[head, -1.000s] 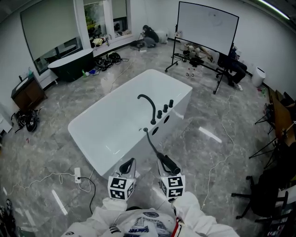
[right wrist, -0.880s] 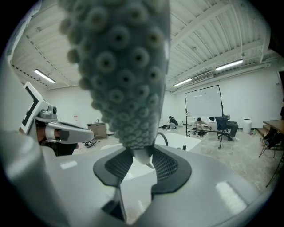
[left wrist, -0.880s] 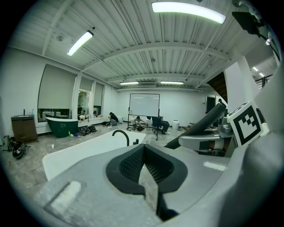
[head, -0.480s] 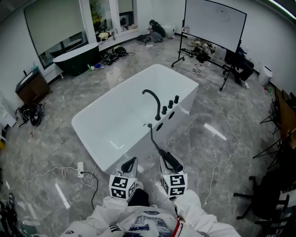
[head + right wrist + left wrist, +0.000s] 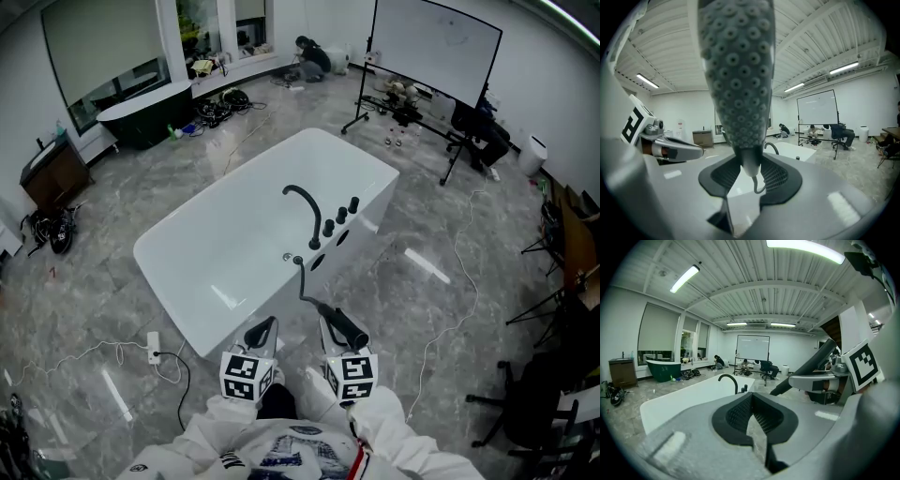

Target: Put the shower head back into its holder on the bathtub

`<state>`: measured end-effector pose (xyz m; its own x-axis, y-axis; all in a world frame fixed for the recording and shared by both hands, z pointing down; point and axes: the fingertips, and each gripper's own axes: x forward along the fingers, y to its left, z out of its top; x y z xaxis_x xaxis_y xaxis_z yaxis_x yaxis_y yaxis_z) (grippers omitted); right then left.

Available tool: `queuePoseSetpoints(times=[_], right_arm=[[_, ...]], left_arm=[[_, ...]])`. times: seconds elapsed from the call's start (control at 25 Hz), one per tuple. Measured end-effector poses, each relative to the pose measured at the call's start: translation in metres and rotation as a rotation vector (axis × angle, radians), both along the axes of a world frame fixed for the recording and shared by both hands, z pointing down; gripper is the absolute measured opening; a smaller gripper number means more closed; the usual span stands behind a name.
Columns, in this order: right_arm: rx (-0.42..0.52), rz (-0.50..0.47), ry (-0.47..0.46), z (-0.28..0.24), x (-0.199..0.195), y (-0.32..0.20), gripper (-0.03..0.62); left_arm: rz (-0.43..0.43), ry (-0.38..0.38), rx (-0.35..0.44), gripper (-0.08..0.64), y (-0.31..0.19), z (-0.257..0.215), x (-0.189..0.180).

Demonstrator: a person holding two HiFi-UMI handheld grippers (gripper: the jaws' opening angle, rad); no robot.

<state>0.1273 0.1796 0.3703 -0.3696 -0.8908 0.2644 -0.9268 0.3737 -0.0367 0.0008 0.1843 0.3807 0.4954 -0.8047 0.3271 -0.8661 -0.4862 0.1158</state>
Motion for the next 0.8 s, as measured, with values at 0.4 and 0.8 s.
queuePoseSetpoints(times=[0.4,0.8], right_arm=[[0.059,0.006,-0.003,-0.031,-0.011,-0.052,0.137],[0.082,0.018,0.014,-0.043,-0.03,-0.098,0.137]], left_arm=[[0.015,0.006,-0.008,0.0,-0.053,0.0,-0.007],[0.031,0.016,0.022,0.0,-0.104,-0.013,-0.021]])
